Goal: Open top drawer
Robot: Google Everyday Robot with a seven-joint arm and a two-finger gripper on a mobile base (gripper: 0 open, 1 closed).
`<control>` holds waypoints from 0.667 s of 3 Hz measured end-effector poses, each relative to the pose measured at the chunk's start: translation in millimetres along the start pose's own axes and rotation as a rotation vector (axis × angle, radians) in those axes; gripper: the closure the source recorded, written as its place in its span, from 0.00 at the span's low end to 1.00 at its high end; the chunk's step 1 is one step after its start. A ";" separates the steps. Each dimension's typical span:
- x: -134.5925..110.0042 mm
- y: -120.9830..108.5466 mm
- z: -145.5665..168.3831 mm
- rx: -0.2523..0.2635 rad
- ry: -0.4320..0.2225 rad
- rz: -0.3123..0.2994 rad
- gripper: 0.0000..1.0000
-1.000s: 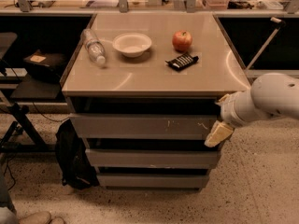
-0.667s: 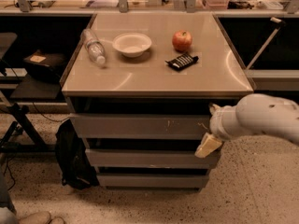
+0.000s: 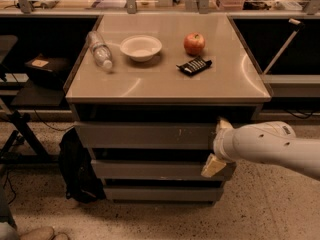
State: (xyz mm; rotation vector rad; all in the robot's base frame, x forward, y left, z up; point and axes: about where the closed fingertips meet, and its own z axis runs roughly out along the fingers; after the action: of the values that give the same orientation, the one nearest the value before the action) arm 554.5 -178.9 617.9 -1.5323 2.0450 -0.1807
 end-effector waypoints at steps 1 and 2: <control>-2.8 -11.2 -3.3 0.003 0.021 -0.024 0.00; -31.5 -32.7 4.9 -0.042 0.025 -0.129 0.00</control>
Offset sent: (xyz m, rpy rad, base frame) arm 0.0708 0.0395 0.0298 -0.1405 0.0462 0.2423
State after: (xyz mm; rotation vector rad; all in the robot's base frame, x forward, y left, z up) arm 590.1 -159.8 639.3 -1.6968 1.9814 -0.2086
